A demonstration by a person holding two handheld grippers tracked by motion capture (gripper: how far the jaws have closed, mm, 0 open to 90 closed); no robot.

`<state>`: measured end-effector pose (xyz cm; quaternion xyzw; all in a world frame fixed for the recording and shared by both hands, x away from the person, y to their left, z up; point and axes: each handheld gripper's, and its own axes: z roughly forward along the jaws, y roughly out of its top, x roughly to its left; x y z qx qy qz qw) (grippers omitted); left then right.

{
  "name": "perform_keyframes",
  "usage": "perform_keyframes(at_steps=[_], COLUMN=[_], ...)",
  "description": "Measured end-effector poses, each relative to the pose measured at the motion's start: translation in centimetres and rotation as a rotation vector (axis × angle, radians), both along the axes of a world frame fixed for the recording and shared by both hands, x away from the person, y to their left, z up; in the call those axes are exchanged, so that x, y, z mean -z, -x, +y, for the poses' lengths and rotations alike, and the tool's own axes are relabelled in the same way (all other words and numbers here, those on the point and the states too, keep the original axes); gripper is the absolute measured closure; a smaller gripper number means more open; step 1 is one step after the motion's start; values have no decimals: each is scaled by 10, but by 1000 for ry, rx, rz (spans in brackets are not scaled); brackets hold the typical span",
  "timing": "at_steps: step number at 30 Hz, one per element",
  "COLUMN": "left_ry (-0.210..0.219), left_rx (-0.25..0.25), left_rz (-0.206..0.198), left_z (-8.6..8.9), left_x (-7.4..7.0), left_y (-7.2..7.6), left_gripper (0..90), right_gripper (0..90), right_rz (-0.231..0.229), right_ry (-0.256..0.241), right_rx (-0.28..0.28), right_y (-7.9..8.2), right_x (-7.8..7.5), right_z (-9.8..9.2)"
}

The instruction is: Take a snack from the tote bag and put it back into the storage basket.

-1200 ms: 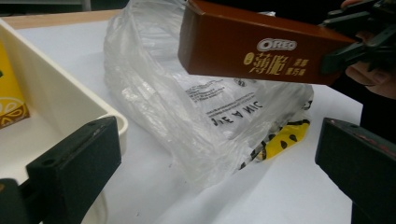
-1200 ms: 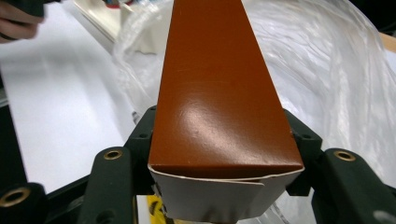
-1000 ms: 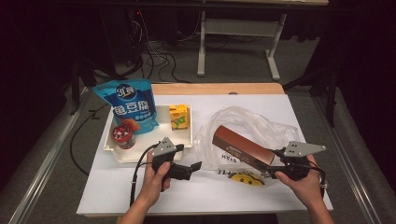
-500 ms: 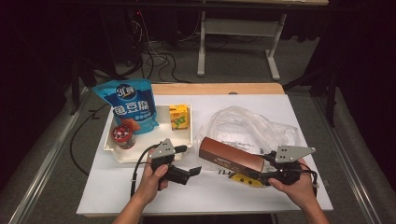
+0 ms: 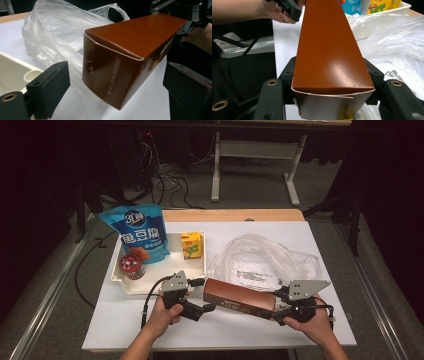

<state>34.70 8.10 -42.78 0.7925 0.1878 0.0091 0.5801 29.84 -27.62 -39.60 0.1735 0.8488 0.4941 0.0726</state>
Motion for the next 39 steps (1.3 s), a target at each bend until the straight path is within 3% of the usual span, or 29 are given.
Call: perform_keyframes(at_steps=[12, 19, 28, 33, 36, 39], left_ry=[4, 15, -23, -14, 18, 22], left_rx=[11, 50, 62, 106, 167, 210], left_rz=[-8, 11, -29, -53, -57, -62], left_z=[-4, -6, -12, -7, -5, -8], left_x=[2, 4, 6, 7, 5, 2], left_y=[2, 2, 8, 9, 11, 15], left_gripper=[151, 159, 197, 283, 393, 457], right_gripper=[447, 447, 447, 430, 340, 263], right_rz=[8, 16, 31, 47, 37, 53], right_ry=[4, -3, -6, -26, -49, -64], right_rx=[-28, -49, -69, -74, -21, 8], right_y=[0, 0, -2, -3, -4, -7], right_x=[2, 2, 5, 7, 10, 12], right_z=[3, 3, 1, -4, -7, -12])
